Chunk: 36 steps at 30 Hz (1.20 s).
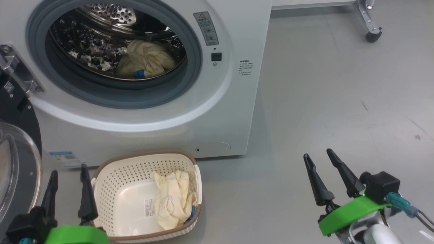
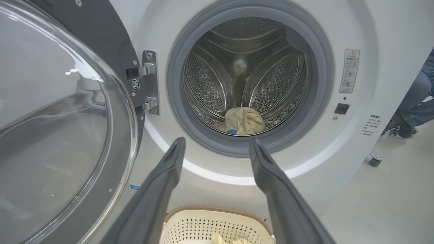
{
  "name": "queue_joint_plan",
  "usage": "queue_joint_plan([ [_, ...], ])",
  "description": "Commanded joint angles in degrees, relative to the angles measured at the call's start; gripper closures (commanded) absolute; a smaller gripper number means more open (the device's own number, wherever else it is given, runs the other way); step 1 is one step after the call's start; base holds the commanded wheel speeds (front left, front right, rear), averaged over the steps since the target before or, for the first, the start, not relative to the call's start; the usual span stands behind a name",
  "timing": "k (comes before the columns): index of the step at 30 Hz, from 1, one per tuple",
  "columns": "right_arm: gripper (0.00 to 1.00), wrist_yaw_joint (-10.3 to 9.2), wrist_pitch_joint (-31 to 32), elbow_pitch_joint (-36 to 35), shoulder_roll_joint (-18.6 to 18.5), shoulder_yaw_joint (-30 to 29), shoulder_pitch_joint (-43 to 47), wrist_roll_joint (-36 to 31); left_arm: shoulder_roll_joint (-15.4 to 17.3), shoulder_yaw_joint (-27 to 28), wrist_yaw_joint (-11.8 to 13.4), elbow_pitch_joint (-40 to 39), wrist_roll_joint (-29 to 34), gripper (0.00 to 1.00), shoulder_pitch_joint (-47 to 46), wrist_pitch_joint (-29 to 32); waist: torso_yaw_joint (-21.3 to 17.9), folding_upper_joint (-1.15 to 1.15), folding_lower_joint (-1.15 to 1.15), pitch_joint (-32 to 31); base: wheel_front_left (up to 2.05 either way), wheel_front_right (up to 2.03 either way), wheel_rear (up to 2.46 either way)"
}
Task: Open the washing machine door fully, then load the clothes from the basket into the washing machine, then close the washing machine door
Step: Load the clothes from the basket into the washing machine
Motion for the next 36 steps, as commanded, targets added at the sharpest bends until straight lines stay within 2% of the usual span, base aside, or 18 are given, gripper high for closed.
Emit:
queue_joint_plan([
  [1,0.00,-0.16,-0.5,-2.2,-0.8,0.5,-0.4,0.1,1.9,3.3,1.2,-3.3,0.4,0.00,0.2,-0.5,-0.1,0.00,0.01,-0.3,0.00,0.00,0.00],
  [8,0.00,-0.16,-0.5,-2.8,-0.8,0.0,0.8,-0.3,1.4,4.3,3.0,-7.2,1.0,0.00,5.6,-0.5,-0.3,0.00,0.01,-0.9,0.00,0.00,0.00],
  [17,0.00,-0.16,-0.5,-3.2,-0.7,-0.5,1.1,-0.8,-1.8,5.1,2.9,-7.7,1.7,0.00,7.8,-0.5,-0.1,0.00,0.01,-0.8,0.00,0.00,0.00],
  [28,0.00,-0.16,-0.5,-3.3,-0.7,-0.8,0.8,-0.8,-3.0,5.8,1.8,-7.1,2.5,0.00,7.9,-0.5,0.1,0.00,0.01,-0.3,0.00,0.00,0.00],
  [36,0.00,-0.16,-0.5,-3.8,-0.4,-1.4,0.0,-0.9,-3.4,5.5,1.3,-7.1,2.7,0.00,5.8,-0.5,0.3,0.00,0.01,2.8,0.00,0.00,0.00],
])
